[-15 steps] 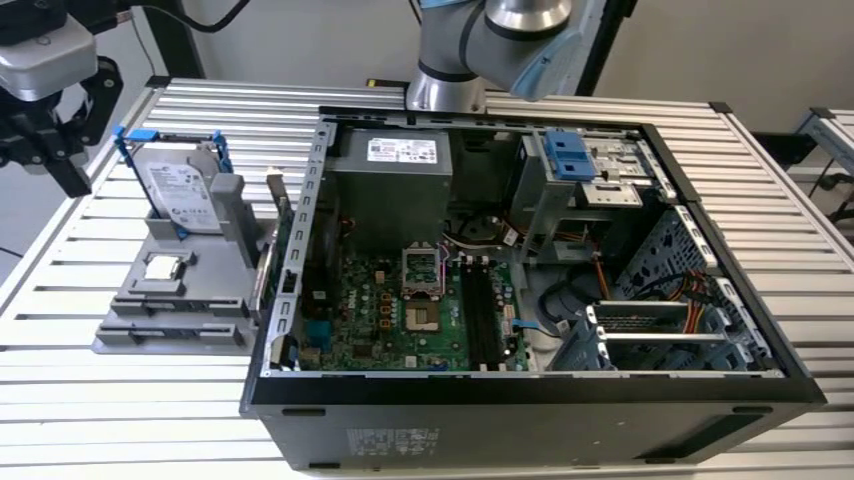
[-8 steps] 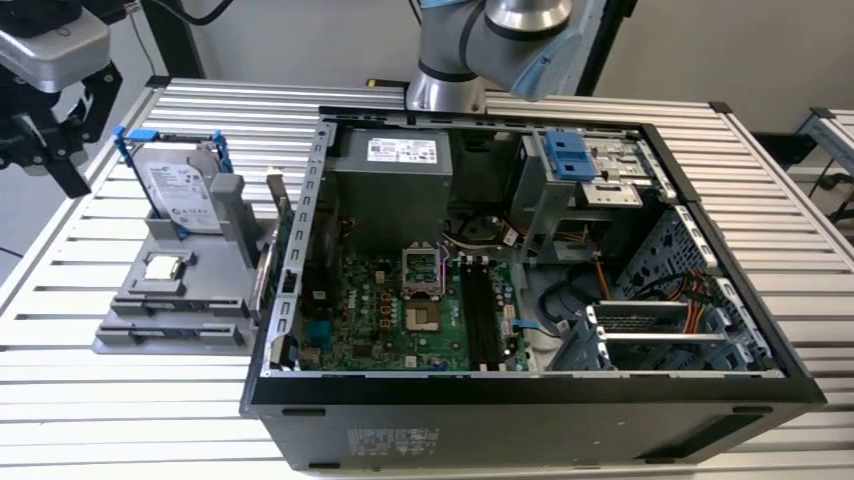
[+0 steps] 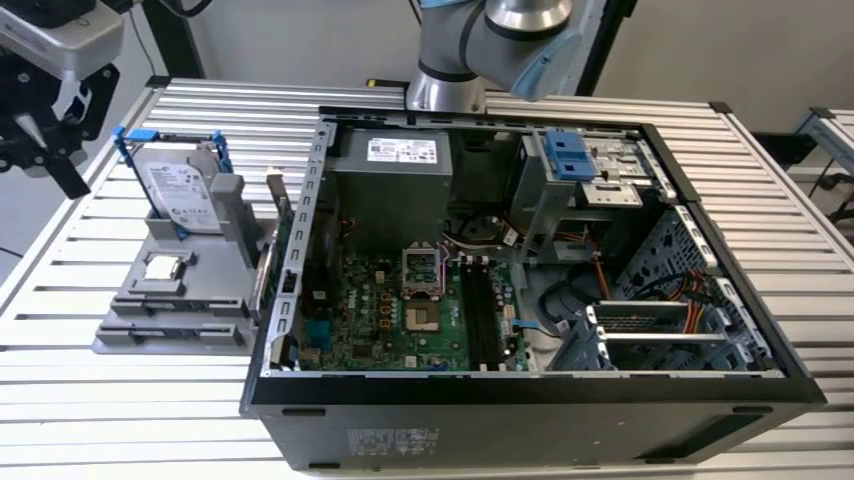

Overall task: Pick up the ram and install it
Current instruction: 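Pick up the ram and move it above insertion slot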

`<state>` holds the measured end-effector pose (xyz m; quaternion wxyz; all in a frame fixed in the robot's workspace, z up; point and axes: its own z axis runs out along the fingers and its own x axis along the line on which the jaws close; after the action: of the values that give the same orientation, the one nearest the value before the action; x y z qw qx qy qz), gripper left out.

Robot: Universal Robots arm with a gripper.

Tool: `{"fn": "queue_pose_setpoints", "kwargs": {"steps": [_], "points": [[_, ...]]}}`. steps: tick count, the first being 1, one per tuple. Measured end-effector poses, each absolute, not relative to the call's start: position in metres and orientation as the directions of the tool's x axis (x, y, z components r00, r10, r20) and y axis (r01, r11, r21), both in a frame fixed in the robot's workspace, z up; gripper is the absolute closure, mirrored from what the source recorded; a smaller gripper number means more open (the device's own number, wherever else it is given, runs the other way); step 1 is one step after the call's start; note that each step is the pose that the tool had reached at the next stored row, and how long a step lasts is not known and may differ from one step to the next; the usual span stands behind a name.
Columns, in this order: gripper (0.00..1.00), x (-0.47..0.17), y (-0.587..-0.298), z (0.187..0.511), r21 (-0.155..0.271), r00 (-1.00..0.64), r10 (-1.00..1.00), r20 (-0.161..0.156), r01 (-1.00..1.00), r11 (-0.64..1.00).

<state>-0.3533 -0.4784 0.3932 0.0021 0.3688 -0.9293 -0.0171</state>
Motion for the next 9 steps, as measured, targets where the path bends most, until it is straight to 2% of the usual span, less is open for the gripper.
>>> {"fn": "queue_pose_setpoints", "kwargs": {"steps": [9], "points": [[1.0,-0.3533,-0.4784,0.3933,0.03,-0.615,-0.788,-0.005,-0.788,0.615]]}}
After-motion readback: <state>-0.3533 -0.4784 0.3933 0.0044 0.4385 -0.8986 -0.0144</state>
